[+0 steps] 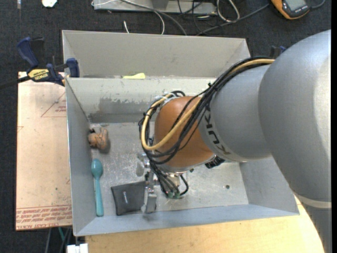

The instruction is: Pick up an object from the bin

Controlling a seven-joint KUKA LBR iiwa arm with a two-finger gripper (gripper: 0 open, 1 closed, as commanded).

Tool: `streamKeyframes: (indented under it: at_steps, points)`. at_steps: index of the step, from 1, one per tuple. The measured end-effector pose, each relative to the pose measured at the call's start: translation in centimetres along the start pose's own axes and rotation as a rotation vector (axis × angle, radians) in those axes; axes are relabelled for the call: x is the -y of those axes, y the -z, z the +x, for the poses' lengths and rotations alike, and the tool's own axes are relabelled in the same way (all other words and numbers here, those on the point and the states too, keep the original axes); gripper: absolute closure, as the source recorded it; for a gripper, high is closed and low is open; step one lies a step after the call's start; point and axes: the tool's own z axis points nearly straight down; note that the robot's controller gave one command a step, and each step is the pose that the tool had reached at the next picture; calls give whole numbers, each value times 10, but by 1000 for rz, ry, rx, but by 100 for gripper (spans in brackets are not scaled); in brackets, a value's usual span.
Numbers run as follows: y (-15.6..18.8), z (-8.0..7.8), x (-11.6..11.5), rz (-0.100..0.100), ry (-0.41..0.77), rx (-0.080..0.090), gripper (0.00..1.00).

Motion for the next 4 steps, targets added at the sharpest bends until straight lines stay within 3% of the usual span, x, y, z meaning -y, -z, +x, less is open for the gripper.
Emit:
streamKeyframes:
  at_steps: [1, 2, 3, 4]
  points:
    - [-22, -13, -1, 2, -13, -9, 0]
    - [-5, -19, -58, 0, 103, -5, 0]
    - [-25, -15, -38, 0, 69, -6, 0]
    - [-30, 2, -16, -5, -79, -4, 100]
